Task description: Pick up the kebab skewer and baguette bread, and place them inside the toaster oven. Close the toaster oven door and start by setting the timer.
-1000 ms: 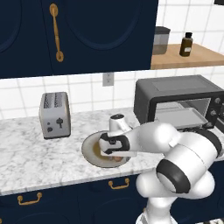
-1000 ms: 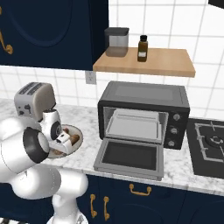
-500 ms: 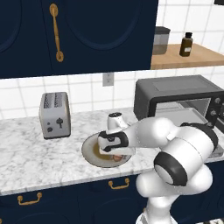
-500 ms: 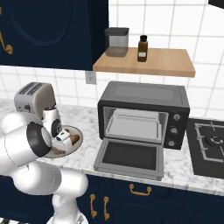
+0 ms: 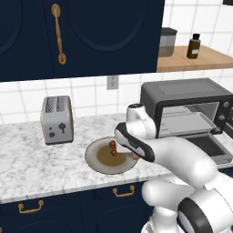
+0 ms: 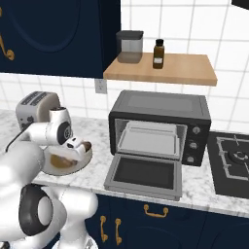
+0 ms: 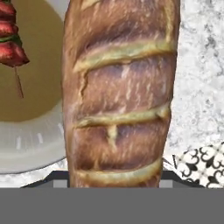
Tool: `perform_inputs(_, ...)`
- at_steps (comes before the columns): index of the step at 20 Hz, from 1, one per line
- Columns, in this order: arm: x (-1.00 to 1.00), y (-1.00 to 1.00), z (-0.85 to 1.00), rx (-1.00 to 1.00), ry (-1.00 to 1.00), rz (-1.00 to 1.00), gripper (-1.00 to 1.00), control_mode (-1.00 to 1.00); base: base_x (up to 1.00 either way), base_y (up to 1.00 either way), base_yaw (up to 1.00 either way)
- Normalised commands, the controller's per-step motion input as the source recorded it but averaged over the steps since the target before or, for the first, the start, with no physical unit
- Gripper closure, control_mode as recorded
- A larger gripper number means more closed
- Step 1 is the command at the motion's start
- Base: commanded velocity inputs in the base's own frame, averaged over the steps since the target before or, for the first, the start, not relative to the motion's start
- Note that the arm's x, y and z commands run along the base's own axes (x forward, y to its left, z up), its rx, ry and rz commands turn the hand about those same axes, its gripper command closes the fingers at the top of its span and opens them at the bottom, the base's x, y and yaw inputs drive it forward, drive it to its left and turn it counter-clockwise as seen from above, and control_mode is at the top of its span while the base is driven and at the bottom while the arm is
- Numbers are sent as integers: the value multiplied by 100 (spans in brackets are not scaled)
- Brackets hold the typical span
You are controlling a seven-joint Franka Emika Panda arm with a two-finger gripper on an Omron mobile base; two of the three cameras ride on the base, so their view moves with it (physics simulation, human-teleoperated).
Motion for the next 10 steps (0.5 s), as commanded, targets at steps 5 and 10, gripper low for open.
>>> perform_inputs(5, -65, -88, 84, 1, -5, 20, 100, -100, 0, 0, 0)
perform_inputs(10, -27, -98, 57, 0, -12, 32, 100, -100, 0, 0, 0)
